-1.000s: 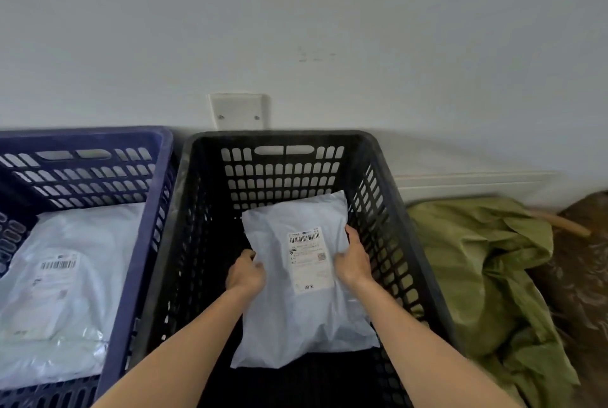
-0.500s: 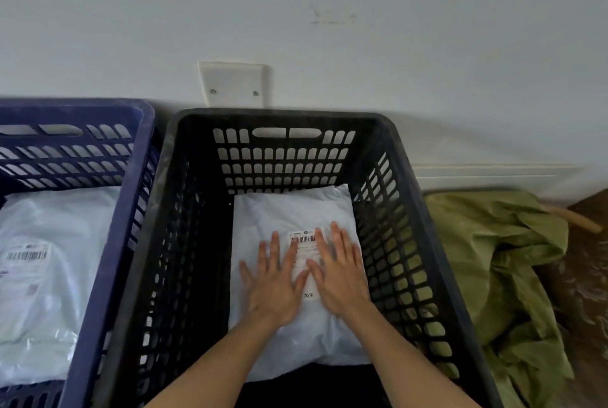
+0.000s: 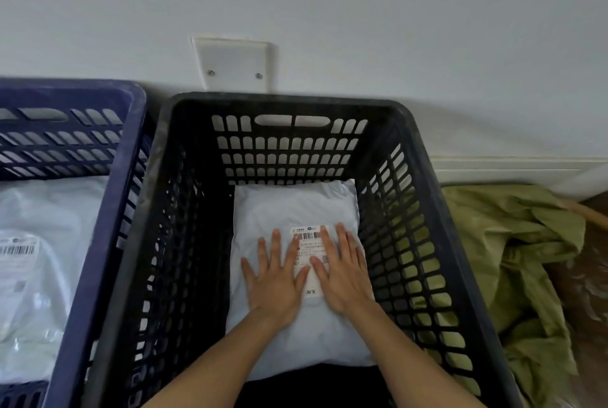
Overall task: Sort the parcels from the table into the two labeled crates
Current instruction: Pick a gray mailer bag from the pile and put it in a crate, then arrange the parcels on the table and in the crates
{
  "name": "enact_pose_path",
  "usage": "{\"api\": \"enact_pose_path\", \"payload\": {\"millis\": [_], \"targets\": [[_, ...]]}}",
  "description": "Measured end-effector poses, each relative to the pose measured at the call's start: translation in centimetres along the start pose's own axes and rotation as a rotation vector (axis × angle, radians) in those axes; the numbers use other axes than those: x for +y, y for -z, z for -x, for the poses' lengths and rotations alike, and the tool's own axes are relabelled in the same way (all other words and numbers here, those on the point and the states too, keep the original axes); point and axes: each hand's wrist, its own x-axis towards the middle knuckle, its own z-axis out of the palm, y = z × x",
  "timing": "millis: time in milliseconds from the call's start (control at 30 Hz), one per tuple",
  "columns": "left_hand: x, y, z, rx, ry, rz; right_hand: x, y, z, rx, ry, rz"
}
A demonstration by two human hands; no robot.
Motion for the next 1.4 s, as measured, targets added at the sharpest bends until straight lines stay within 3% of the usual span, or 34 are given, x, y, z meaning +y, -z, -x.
{"api": "enact_pose_path", "payload": {"millis": [200,433,933,1400], "targets": [[0.6,3.0,0.7,-0.079,-0.009,0.123,-0.4,1.8,0.4,-0.071,-0.038,-0.063],[0.3,6.5,2.8,-0.027,-0.046,0.224,-1.5,4.7,2.0,-0.06,-0.064,-0.145],[-2.0,15.3,16.7,0.353,-0.165,0.143,-6.2,11.9,12.8,0.173,0.112,-0.256],[-9.4,19.3,34.2,0.604,-0.051,0.044,-16.7,13.6,24.8,0.217,0.422,-0.356]]}}
